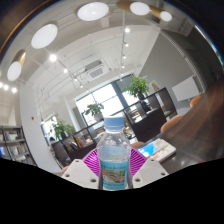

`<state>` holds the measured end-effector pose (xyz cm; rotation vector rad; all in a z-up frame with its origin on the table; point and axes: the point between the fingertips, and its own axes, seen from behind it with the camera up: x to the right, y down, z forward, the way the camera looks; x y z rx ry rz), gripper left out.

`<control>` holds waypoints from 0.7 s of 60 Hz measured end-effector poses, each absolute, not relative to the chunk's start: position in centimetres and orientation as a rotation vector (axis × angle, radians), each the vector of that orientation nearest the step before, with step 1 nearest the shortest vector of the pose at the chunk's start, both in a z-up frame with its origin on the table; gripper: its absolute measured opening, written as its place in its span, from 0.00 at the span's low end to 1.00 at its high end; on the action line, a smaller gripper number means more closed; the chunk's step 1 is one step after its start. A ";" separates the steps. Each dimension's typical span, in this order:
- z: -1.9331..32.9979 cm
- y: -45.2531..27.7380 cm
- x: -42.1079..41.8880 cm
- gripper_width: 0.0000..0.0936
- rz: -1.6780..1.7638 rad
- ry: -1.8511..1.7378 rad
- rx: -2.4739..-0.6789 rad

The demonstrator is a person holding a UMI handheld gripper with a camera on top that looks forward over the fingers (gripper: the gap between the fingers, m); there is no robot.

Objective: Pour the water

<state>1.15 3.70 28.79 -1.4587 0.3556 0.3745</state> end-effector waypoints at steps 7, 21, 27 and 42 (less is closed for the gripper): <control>28.8 3.0 6.6 0.37 0.031 0.174 -1.539; 25.6 1.7 16.5 0.37 -0.223 0.154 -1.593; 22.6 1.8 20.3 0.37 -0.215 0.184 -1.593; 12.7 2.6 25.4 0.37 -0.233 0.134 -1.746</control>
